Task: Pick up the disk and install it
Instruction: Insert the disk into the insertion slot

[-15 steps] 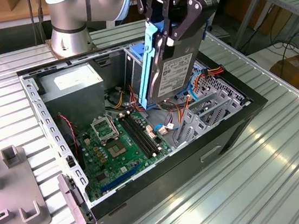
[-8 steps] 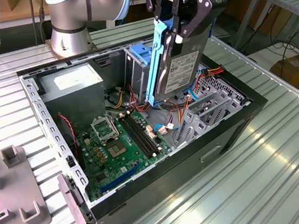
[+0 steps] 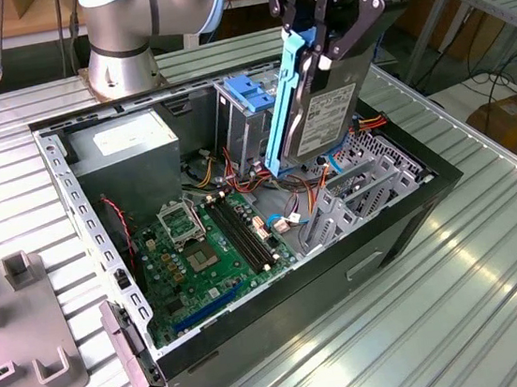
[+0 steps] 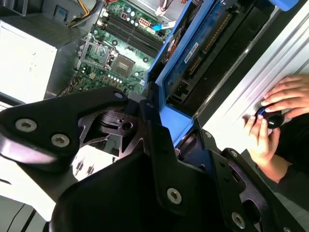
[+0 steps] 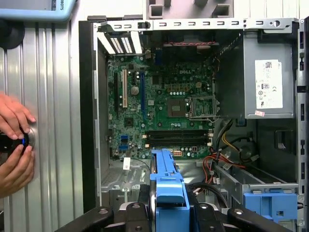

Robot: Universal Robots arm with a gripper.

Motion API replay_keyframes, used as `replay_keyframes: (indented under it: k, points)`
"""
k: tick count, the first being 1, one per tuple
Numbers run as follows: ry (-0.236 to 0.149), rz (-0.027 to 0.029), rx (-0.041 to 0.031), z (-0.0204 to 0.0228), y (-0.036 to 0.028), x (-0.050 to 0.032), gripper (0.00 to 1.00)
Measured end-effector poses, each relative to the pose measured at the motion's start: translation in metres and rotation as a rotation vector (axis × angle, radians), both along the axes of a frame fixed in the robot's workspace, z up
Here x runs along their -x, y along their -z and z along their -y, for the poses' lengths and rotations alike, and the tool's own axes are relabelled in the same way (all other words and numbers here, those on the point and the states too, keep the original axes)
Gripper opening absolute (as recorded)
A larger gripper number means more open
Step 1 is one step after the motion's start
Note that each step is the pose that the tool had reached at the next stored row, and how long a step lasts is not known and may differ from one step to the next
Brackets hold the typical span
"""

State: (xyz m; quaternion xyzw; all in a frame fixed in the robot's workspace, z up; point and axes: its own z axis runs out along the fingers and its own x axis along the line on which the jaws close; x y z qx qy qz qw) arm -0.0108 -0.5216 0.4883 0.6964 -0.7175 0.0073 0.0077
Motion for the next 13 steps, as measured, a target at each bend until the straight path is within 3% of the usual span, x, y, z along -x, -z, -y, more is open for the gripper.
replay_keyframes:
  k: [9,13]
  points:
    - [0.0,0.0,0.0001,0.0,0.0,-0.0038,0.37]
    - [0.0,0.0,0.0001,0.0018,0.0,-0.0124,0.37]
